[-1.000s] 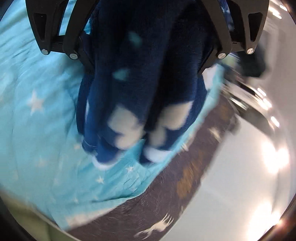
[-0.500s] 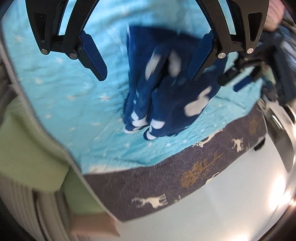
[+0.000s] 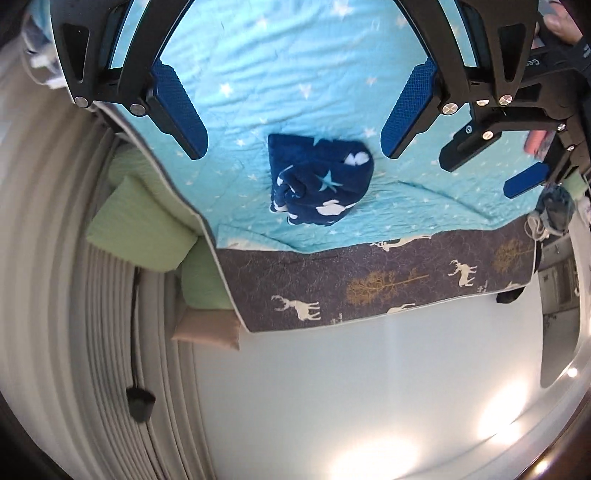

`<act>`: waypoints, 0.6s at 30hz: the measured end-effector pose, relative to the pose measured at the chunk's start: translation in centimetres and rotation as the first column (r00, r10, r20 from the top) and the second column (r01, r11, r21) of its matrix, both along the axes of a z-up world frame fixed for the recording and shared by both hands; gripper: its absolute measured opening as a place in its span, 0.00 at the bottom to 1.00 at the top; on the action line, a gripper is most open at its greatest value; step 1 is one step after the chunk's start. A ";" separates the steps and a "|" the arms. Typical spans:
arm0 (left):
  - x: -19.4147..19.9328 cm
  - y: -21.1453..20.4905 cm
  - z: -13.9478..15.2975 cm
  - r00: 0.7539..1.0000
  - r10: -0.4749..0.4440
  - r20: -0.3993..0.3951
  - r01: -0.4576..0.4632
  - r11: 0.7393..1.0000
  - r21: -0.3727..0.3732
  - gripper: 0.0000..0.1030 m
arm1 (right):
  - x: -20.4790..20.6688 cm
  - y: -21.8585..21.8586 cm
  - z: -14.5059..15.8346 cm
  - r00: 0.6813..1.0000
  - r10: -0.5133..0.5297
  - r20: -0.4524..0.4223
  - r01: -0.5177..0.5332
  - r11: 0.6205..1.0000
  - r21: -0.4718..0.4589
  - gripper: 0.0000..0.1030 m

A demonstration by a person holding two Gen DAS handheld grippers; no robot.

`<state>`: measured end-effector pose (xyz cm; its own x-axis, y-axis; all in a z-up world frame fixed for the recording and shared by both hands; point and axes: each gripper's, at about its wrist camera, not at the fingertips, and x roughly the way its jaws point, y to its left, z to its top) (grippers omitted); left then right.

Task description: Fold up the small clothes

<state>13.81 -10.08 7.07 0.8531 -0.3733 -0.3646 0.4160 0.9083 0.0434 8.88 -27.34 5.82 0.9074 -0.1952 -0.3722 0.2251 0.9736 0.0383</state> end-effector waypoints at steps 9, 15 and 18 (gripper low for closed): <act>-7.2 4.1 1.2 1.000 0.010 0.006 -0.009 0.999 -0.047 0.98 | -7.3 4.1 1.0 1.000 0.001 0.004 0.000 1.000 -0.027 0.95; -10.6 5.0 2.9 0.998 0.022 0.050 -0.020 0.999 -0.033 0.98 | -10.8 5.6 2.3 0.999 -0.009 0.033 0.010 0.999 -0.043 0.96; -11.1 5.4 2.2 1.000 0.021 0.013 -0.021 0.999 -0.046 0.98 | -11.9 5.7 2.1 0.999 -0.031 0.034 0.032 0.999 -0.030 0.96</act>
